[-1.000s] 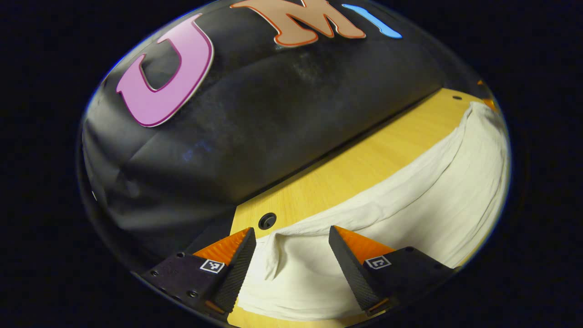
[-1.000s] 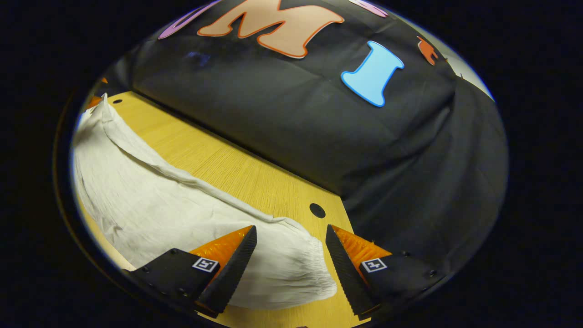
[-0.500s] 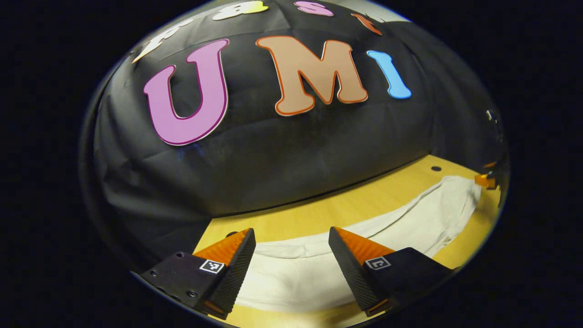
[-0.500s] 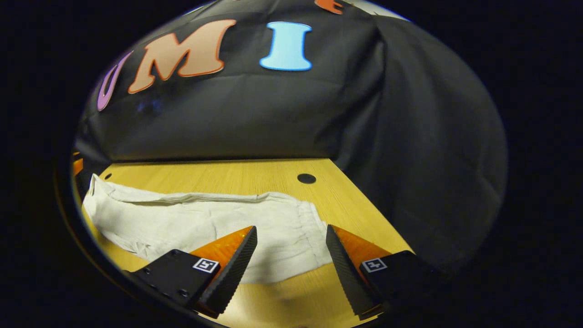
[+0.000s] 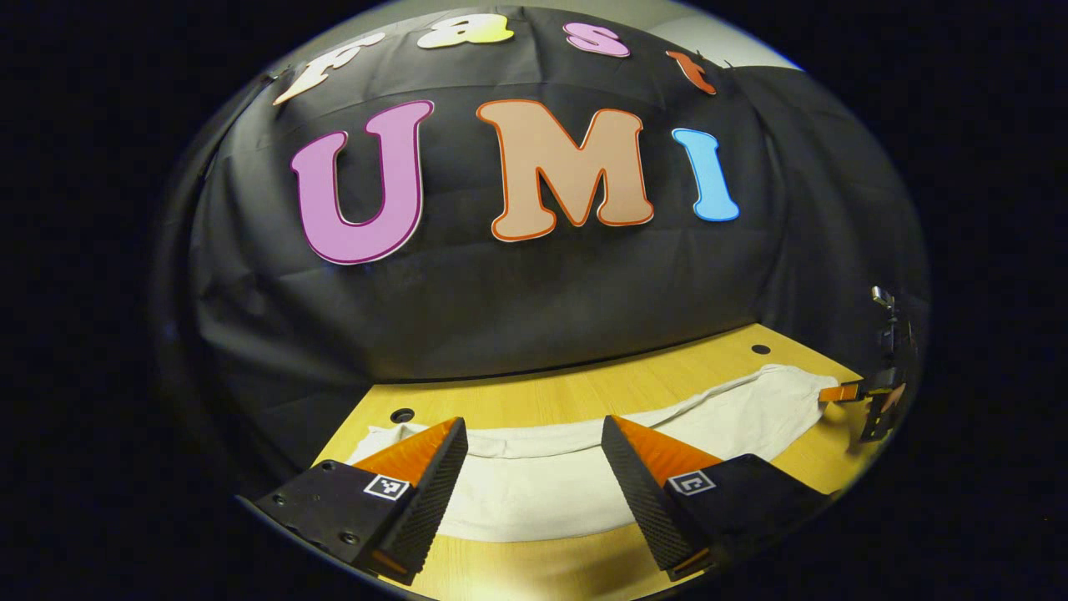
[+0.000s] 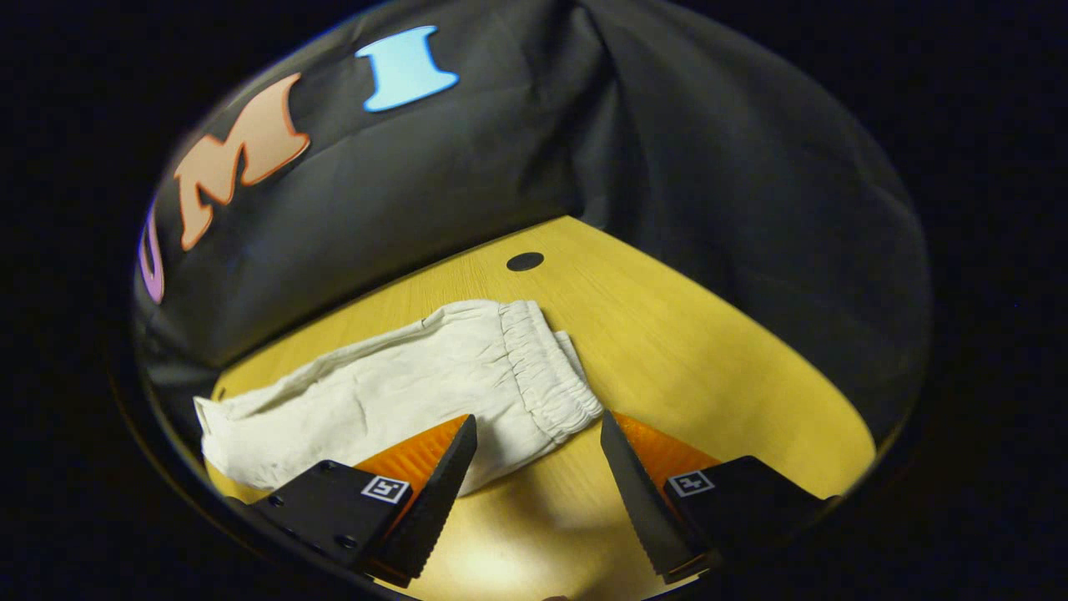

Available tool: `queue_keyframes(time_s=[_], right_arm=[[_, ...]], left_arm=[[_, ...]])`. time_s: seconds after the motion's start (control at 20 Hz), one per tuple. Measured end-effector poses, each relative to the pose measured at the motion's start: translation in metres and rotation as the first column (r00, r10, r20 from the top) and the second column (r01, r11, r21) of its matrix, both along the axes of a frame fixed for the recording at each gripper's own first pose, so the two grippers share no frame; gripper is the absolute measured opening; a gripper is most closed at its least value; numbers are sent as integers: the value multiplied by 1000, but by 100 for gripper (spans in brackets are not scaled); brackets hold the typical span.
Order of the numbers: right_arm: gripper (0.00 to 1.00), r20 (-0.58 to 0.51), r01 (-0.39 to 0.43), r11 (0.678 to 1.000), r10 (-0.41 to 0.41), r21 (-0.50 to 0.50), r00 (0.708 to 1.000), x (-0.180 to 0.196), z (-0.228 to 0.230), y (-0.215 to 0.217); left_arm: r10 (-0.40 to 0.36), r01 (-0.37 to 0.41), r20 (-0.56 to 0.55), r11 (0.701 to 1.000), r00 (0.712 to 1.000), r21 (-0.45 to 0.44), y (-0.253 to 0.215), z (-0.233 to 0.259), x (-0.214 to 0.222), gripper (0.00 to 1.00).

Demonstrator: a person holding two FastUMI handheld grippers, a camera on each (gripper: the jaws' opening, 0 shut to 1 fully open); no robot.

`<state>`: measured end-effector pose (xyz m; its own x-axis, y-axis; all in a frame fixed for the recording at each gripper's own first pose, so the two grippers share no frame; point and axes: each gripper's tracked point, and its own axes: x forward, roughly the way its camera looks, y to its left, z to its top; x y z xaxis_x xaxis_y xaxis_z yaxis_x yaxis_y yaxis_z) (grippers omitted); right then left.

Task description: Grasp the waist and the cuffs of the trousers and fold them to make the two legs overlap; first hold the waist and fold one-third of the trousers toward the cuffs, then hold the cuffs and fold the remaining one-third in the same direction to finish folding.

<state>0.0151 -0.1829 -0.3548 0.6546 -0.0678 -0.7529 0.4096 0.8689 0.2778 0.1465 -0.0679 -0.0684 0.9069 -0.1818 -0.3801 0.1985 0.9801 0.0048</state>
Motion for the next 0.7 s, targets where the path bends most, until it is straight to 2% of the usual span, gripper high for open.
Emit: queue_keyframes(time_s=[0.05, 0.1, 0.15, 0.2, 0.25, 0.3, 0.35, 0.4, 0.45, 0.55, 0.6, 0.7], right_arm=[[96, -6, 22, 999, -22, 29, 1000, 1, -1, -1], [96, -15, 38, 998, -37, 50, 999, 3, -6, -2], [92, -4, 48, 997, -48, 58, 999, 6, -7, -4], [96, -1, 48, 997, -48, 67, 999, 8, -8, -6], [93, -11, 52, 997, -52, 59, 999, 7, -9, -11], [82, -29, 54, 997, -53, 61, 998, 2, -10, -17], [58, -35, 53, 994, -50, 92, 998, 5, -15, -12], [46, -46, 50, 992, -44, 118, 998, 4, -19, -10], [26, -49, 51, 989, -44, 140, 998, 4, -20, -10], [23, -49, 47, 988, -40, 150, 998, 3, -17, -15], [13, -51, 42, 990, -36, 134, 998, 3, -15, -20], [13, -55, 34, 995, -29, 98, 998, 4, -9, -28]], left_arm=[[13, -13, -3, 1000, 1000, 3, 0, 0, -5, 96], [27, -27, -3, 1000, 1000, 5, 0, 3, -10, 96], [45, -45, -1, 999, 999, 8, 2, 4, -14, 96], [63, -63, -2, 998, 998, 10, 3, 5, -18, 96], [81, -81, -3, 997, 997, 12, 4, 6, -23, 96], [98, -98, -3, 995, 995, 15, 5, 7, -27, 96], [111, -111, -2, 994, 994, 18, 5, 9, -32, 96], [120, -120, -2, 992, 993, 22, 5, 9, -34, 96], [126, -125, -4, 992, 992, 26, 5, 9, -35, 96], [130, -130, -2, 991, 991, 35, 4, 7, -42, 96], [136, -136, -6, 990, 991, 37, 5, 7, -43, 96], [142, -142, 1, 989, 990, 31, 4, 12, -44, 96]])
